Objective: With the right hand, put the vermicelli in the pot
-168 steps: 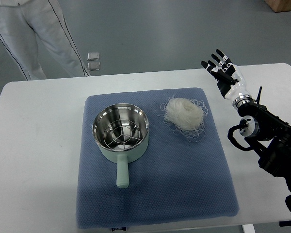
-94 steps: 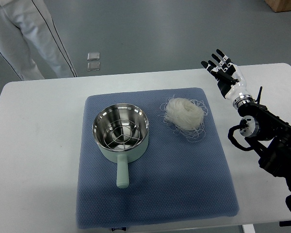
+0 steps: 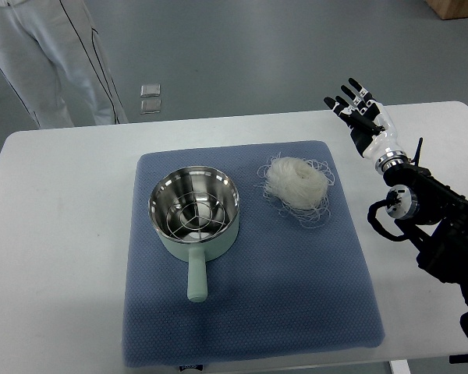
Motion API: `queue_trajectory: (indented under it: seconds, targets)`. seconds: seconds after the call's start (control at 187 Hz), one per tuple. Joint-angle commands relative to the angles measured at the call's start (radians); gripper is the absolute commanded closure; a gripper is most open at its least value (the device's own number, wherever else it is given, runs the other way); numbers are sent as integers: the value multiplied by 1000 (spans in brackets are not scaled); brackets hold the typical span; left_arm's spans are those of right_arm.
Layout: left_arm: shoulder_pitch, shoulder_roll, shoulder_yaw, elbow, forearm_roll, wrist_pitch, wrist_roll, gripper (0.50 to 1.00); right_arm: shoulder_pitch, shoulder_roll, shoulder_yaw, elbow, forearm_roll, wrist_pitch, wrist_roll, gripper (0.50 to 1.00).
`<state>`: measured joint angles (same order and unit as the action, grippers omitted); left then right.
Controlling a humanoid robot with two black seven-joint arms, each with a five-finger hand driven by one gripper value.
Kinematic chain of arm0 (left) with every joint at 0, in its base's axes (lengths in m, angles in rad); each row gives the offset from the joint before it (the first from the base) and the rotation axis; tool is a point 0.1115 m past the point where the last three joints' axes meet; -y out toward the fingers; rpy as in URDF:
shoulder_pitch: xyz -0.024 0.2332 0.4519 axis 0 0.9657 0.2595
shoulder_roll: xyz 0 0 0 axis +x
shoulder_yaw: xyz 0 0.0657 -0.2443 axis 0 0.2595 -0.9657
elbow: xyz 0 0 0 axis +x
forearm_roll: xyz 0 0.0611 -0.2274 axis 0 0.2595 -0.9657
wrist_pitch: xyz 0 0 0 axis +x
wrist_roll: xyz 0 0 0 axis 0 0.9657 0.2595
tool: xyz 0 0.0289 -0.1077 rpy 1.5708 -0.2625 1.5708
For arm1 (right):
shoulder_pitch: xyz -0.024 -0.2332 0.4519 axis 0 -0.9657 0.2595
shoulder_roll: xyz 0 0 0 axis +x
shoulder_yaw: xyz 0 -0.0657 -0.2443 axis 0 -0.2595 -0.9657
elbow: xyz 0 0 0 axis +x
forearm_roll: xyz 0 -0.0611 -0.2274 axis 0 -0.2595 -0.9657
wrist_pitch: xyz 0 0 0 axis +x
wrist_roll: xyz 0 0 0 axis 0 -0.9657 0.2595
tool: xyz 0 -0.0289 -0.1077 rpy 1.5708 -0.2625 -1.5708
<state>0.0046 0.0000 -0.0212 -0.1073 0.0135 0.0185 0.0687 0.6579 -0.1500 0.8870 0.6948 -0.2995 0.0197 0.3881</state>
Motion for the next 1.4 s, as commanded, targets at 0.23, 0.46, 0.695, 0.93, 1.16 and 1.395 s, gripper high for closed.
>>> queue_trajectory:
  seconds: [0.23,0.46,0.695,0.93,1.16,1.395]
  targets:
    - [0,0,1,0,0,0,0,500,2,1,4,-3,-1,-3,0,581]
    - [-2,0,1,0,0,0,0,500,2,0,3,-3,-1,-3,0,581]
    - [-2,0,1,0,0,0,0,500,19,0,-2,0,-1,-3,-2,581]
    - [-3,0,1,0,0,0,0,500,28,-2,-13,3,-6,-4,-3,581]
    - [-3,0,1,0,0,0,0,500,40,-8,-19,35,-12,-12,-3,581]
    - [-6,0,1,0,0,0,0,500,66,-42,-63,75,-108,-43,-3,581]
